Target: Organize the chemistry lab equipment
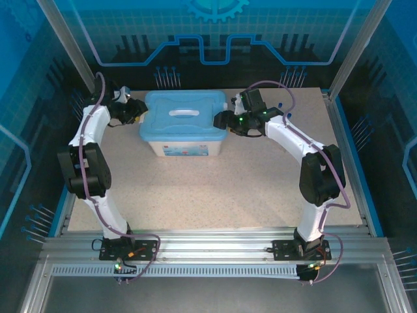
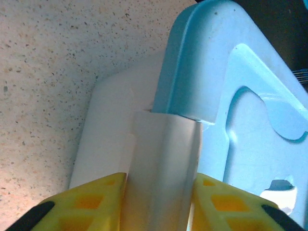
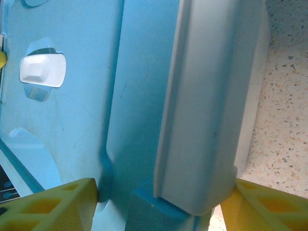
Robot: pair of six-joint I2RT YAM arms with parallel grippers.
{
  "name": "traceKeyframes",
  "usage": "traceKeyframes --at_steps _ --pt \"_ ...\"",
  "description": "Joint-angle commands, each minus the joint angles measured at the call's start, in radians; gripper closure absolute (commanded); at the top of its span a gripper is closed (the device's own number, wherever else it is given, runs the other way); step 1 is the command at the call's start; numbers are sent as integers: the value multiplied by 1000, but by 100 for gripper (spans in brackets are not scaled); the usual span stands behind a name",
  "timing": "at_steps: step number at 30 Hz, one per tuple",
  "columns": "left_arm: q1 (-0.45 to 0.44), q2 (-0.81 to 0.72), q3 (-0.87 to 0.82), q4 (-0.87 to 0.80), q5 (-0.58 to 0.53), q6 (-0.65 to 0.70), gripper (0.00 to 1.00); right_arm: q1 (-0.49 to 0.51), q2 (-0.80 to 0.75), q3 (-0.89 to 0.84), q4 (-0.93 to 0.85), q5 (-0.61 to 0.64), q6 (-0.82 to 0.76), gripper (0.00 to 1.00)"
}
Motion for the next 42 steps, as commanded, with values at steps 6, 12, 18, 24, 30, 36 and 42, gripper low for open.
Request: traceKeyframes --at_steps 6,12,18,24,30,36,42 --pt "-102 48 58 -89 8 -13 58 27 32 67 44 -35 -21 33" --pt "-148 145 158 -80 27 -47 56 0 72 137 31 -39 -17 33" --pt "-171 218 236 -62 47 -87 53 -28 108 206 8 -41 -24 33" --pt "-167 224 265 -59 42 -103 38 -46 109 232 -14 -33 -33 28" --pt "-117 155 233 -23 48 -134 18 -73 38 160 -14 2 -61 18" --pt "-54 92 217 -6 45 -133 2 -125 -32 93 -25 14 -96 12" --pt "-41 -112 -11 124 -31 -131 1 -168 -154 8 -77 99 -225 5"
